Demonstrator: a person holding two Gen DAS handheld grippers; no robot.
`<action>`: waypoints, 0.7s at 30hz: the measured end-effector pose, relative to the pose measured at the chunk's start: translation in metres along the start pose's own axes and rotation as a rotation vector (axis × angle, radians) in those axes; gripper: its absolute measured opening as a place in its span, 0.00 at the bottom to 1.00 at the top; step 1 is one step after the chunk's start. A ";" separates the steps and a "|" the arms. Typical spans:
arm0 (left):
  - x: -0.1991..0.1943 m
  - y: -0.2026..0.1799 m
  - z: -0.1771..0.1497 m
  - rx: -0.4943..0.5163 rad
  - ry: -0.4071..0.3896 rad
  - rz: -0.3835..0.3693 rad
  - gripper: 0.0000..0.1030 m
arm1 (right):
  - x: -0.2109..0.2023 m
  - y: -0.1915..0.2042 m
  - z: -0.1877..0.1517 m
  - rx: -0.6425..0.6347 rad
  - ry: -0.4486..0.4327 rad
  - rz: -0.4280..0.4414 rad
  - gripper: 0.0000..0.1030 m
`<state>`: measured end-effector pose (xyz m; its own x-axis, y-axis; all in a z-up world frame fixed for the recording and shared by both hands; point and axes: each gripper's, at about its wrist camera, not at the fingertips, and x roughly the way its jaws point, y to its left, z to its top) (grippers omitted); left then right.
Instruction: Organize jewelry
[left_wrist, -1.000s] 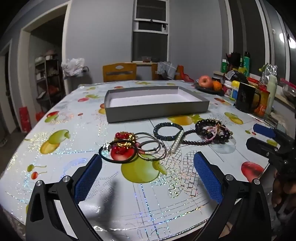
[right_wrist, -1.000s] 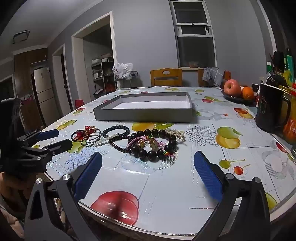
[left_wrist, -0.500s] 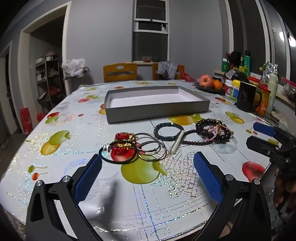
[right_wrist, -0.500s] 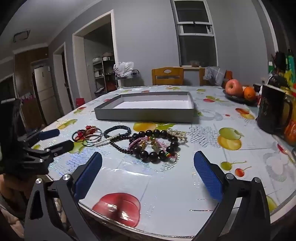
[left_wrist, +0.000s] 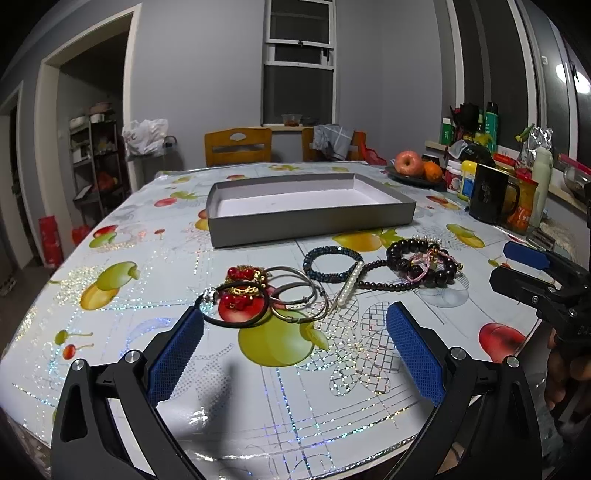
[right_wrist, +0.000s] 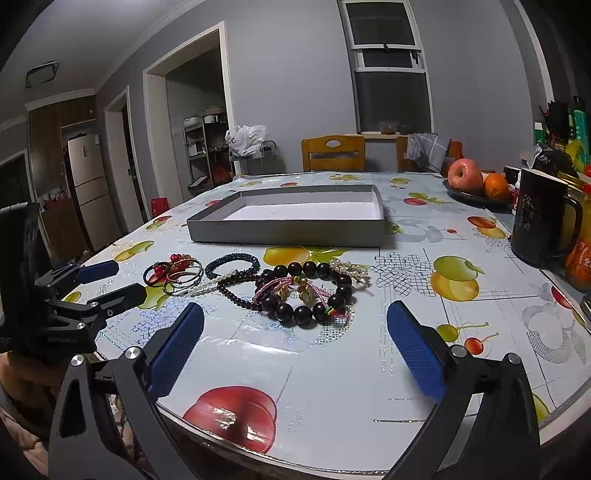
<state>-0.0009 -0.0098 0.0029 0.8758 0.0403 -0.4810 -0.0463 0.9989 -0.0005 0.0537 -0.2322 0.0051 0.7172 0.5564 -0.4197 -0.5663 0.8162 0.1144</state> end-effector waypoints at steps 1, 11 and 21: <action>0.000 0.000 0.000 -0.001 0.001 -0.001 0.95 | 0.000 0.000 0.000 -0.001 0.000 0.000 0.95; -0.002 -0.001 0.001 -0.008 -0.001 0.000 0.95 | 0.000 0.001 0.001 -0.012 0.000 -0.006 0.95; -0.002 0.001 0.000 -0.009 0.000 -0.001 0.95 | 0.000 0.001 0.002 -0.014 0.000 -0.007 0.95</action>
<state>-0.0024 -0.0091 0.0036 0.8757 0.0394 -0.4812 -0.0499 0.9987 -0.0091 0.0538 -0.2315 0.0068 0.7214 0.5504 -0.4203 -0.5667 0.8180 0.0987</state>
